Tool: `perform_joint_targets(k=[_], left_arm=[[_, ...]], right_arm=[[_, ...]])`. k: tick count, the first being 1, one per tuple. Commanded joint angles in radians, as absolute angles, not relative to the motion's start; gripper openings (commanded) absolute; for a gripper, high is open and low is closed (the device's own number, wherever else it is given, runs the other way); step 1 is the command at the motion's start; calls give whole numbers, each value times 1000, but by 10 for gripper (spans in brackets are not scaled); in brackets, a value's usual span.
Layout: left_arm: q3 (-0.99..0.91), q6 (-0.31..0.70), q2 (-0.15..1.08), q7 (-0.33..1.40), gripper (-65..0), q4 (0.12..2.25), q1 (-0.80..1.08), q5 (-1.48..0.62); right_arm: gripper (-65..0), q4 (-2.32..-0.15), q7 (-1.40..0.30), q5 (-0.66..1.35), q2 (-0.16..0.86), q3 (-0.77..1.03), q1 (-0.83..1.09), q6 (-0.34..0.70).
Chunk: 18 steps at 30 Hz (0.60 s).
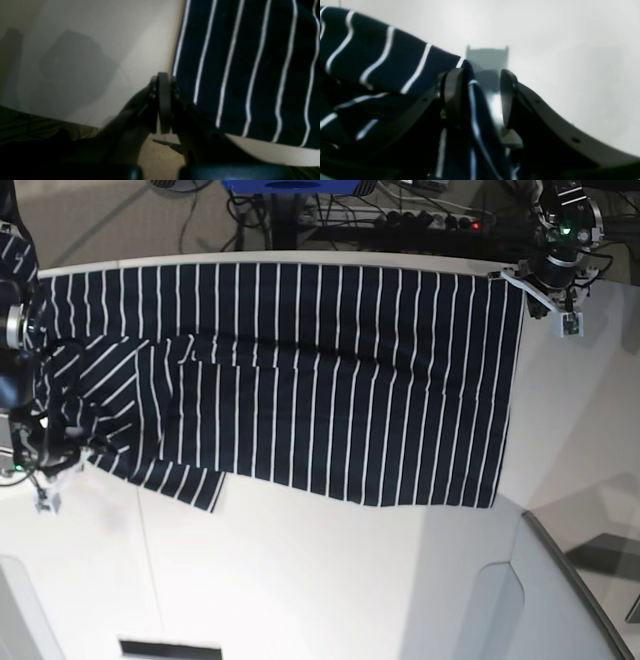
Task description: Layout the t-shirt on the table in an organized manner, then fold the t-shirt properly
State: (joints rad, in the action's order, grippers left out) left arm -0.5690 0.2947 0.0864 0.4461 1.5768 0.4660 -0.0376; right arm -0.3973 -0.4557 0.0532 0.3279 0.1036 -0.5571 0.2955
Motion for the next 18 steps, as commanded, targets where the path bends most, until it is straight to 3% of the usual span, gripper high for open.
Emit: perform_joint_targets(k=[1, 4, 7, 14, 18], left_arm=[[-575, 292, 96, 429, -650, 1590, 469, -44], [-575, 292, 96, 429, -650, 1590, 469, -44], [-575, 292, 96, 429, -650, 1590, 464, -44], [-549, 292, 145, 449, -650, 1524, 314, -31], [-533, 292, 203, 565, -650, 1419, 130, -35]], right_arm=[[-422, -407, -453, 58, 343, 105, -584, 298], [-486, -407, -453, 58, 341, 97, -584, 298], [-650, -407, -453, 58, 341, 97, -584, 298], [-650, -414, -453, 59, 341, 104, -584, 303], [-650, -435, -452, 61, 343, 105, -581, 303]])
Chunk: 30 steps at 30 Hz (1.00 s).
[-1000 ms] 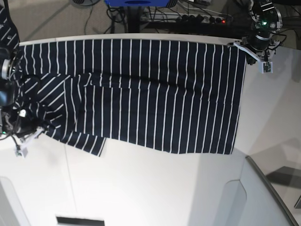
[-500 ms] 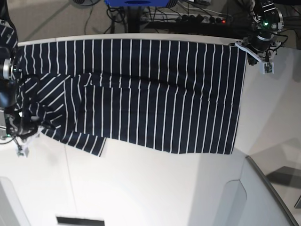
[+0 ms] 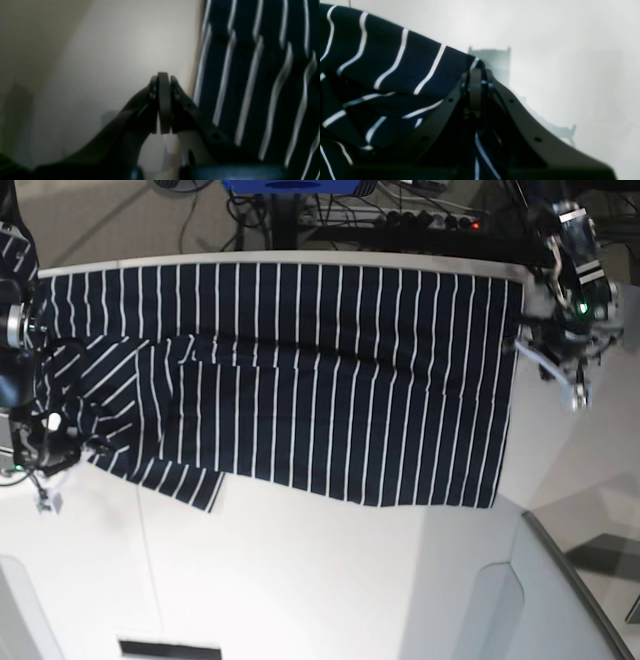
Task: Layout the t-shirt on the table in an organized manner, then fold the t-shirt properly
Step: 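Move the left gripper down along the shirt side and grasp it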
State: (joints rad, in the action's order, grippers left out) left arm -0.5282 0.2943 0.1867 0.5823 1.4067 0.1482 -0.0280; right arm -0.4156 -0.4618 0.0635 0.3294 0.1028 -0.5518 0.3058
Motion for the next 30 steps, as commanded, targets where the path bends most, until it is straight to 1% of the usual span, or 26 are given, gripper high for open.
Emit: perform_joint_targets(k=[1, 3, 6, 7, 10, 11, 12, 13, 14, 16, 19, 25, 26, 28, 29, 30], left_arm=[[-535, 292, 208, 587, -650, 1382, 85, -38], [-532, 292, 229, 607, -650, 1282, -19, -31], [-529, 292, 237, 605, -650, 1144, -120, -31], [-529, 292, 237, 604, -638, 1112, -143, -31], [-527, 292, 237, 601, -369, 1058, -173, -36], [-527, 292, 237, 599, -301, 1047, -176, -39], [-527, 292, 234, 595, -242, 1040, -177, -42], [-524, 292, 231, 578, -197, 1030, -188, -41], [-509, 292, 231, 559, -179, 1020, -194, -39], [-447, 292, 232, 522, -181, 980, -203, -42], [-384, 292, 234, 486, -211, 900, -249, -42], [-366, 292, 234, 452, -283, 740, -338, -33], [-366, 292, 232, 444, -308, 728, -343, -33], [-366, 292, 231, 435, -402, 716, -346, -33], [-366, 292, 231, 435, -479, 717, -346, -33], [-366, 292, 231, 433, -569, 717, -346, -33]], right_arm=[[-650, -447, -452, 61, 343, 105, -579, 303], [-650, -463, -453, 61, 341, 105, -570, 303], [-650, -467, -453, 61, 340, 101, -562, 303], [-650, -467, -453, 61, 340, 101, -559, 305], [-650, -467, -453, 61, 340, 99, -558, 305], [-650, -467, -453, 61, 340, 99, -558, 305], [-650, -467, -453, 61, 341, 99, -558, 305], [-650, -467, -453, 61, 341, 99, -558, 305], [-650, -467, -453, 61, 341, 99, -558, 305], [-650, -467, -453, 61, 341, 99, -558, 305], [-650, -467, -453, 61, 341, 99, -558, 305], [-650, -467, -453, 61, 341, 99, -558, 305], [-650, -467, -453, 61, 341, 97, -558, 305], [-650, -467, -453, 61, 344, 97, -558, 305], [-650, -467, -453, 61, 346, 97, -558, 305], [-650, -467, -453, 61, 346, 97, -558, 305]])
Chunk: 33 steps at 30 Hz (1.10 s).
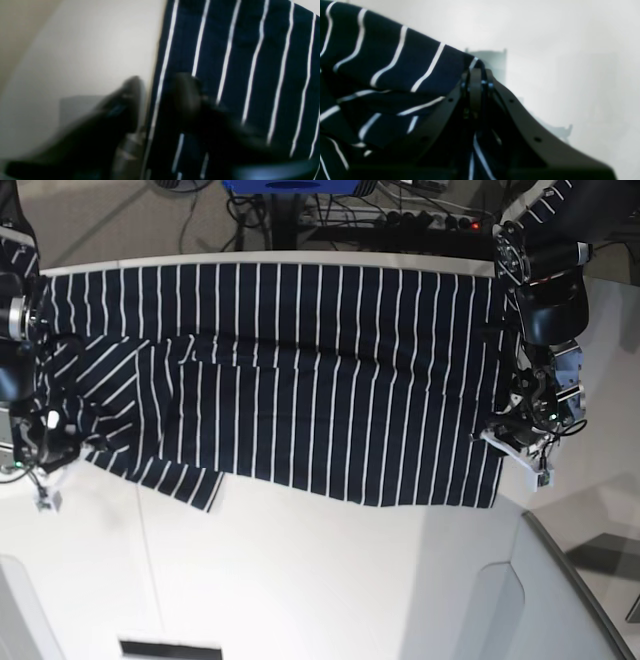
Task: Layout the t-shirt on the table in an organized manner, then fold the t-shirt properly
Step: 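Move the left gripper down along the shirt side and grasp it, then grasp the shirt side near the hem with both grippers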
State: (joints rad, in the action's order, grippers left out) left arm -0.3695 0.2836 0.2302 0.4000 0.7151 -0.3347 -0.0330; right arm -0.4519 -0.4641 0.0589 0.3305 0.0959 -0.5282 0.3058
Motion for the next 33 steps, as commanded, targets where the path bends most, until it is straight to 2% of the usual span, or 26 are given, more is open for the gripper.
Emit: perform_joint_targets(k=[1, 5, 9, 23, 28, 33], left_arm=[[-366, 292, 231, 429, -650, 717, -346, -33], [-377, 291, 236, 426, -650, 745, -340, -42], [-366, 291, 234, 444, -650, 906, -283, -33], [-366, 291, 203, 728, -650, 1474, 47, -33], [-377, 291, 186, 733, -650, 1535, 160, -33], [-380, 291, 188, 733, -650, 1537, 197, -33]], right_arm=[[-650, -467, -453, 61, 346, 97, -558, 305], [-650, -467, -452, 61, 346, 97, -556, 305], [-650, -467, -452, 61, 343, 97, -556, 305], [-650, -467, -452, 61, 341, 97, -556, 305], [-650, -467, -452, 61, 341, 97, -547, 305], [-650, -467, -452, 61, 341, 97, -545, 305]])
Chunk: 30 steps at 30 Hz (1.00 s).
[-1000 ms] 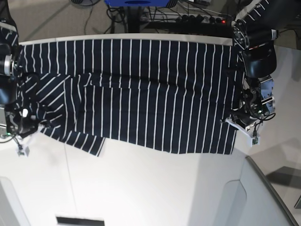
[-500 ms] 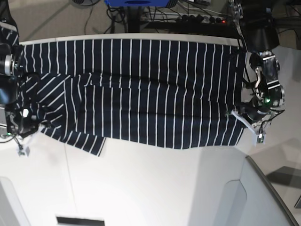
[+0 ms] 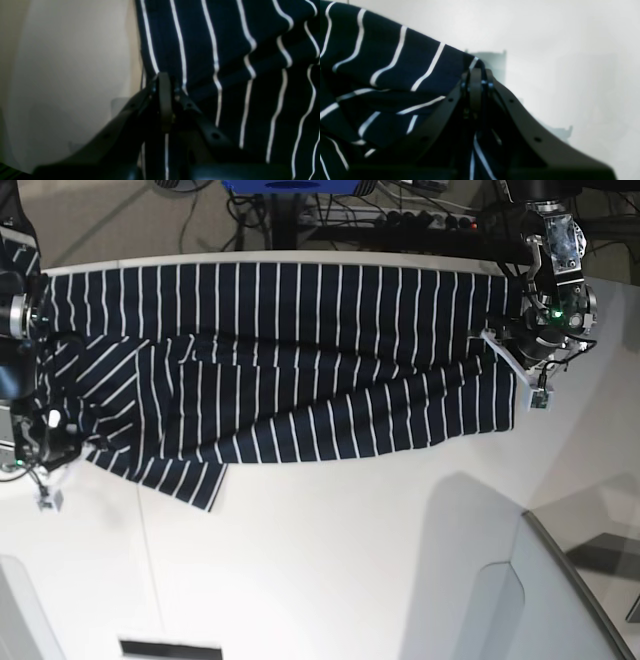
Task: Layout the t-shirt on the table in an organized manner, then fold the t-shirt properly
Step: 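Grasp the shirt side near the hem with both grippers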
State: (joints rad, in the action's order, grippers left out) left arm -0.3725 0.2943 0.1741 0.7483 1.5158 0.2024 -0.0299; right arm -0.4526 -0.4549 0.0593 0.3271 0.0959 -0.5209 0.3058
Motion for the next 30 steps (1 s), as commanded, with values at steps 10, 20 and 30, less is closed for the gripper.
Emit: perform_joint_targets(k=[10, 20, 30], left_arm=[[-513, 291, 154, 736, -219, 1750, 248, -33], [-452, 291, 263, 638, -232, 1345, -73, -31], [-328, 292, 331, 519, -230, 951, -246, -42]], right_arm=[[-650, -467, -452, 61, 341, 97, -544, 305], [-650, -467, -452, 61, 341, 96, -544, 305], [-650, -467, -452, 61, 348, 96, -544, 305]])
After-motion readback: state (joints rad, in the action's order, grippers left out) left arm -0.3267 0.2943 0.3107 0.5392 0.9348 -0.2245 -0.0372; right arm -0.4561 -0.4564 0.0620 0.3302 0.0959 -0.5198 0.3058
